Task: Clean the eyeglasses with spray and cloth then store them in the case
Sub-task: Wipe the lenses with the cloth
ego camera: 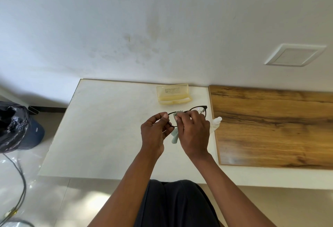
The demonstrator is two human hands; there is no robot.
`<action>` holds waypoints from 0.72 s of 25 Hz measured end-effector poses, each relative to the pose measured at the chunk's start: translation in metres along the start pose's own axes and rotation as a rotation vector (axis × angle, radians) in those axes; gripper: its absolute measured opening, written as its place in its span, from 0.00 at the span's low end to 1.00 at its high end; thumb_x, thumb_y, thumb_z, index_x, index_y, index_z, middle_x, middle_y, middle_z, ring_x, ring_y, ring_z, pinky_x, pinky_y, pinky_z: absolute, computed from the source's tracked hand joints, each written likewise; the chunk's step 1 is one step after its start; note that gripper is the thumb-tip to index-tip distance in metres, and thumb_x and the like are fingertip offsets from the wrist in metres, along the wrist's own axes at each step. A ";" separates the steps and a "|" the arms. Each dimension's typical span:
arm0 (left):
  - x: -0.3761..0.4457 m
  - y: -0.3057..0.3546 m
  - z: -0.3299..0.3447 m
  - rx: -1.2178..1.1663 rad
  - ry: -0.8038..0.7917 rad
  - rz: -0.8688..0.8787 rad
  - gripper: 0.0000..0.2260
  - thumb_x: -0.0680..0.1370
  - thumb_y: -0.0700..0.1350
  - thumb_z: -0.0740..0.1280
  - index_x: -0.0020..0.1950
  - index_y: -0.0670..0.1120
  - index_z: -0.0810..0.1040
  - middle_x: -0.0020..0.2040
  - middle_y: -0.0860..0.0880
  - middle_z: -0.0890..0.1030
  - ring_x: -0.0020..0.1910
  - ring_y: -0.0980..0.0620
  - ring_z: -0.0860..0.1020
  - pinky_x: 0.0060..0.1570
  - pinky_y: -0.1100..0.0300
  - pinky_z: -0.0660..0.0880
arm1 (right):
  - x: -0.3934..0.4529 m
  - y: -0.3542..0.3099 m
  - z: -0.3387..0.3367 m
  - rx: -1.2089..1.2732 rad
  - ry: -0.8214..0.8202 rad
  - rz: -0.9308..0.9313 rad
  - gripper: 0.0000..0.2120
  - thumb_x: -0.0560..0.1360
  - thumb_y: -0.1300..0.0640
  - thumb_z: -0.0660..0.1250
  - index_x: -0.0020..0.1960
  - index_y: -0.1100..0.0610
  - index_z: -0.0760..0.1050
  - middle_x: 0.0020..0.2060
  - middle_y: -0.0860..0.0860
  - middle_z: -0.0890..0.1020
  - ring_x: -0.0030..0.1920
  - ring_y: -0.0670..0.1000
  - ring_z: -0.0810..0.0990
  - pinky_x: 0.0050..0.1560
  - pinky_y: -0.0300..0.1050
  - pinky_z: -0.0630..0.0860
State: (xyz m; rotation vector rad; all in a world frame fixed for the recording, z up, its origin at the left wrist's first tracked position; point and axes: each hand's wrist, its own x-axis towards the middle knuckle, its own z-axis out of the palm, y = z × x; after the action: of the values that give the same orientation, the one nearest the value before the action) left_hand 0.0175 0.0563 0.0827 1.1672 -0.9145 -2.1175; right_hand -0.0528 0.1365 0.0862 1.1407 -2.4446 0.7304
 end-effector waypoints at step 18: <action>-0.001 0.009 0.004 -0.078 -0.045 0.010 0.06 0.76 0.36 0.66 0.42 0.40 0.82 0.32 0.46 0.81 0.33 0.49 0.80 0.37 0.57 0.81 | -0.019 -0.005 0.010 -0.259 -0.043 -0.117 0.31 0.62 0.60 0.75 0.64 0.52 0.73 0.55 0.51 0.80 0.54 0.53 0.67 0.44 0.50 0.72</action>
State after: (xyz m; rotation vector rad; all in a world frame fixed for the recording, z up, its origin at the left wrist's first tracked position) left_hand 0.0154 0.0530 0.0917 1.0781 -0.8477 -2.1590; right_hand -0.0386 0.1392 0.0699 1.1933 -2.3966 0.3457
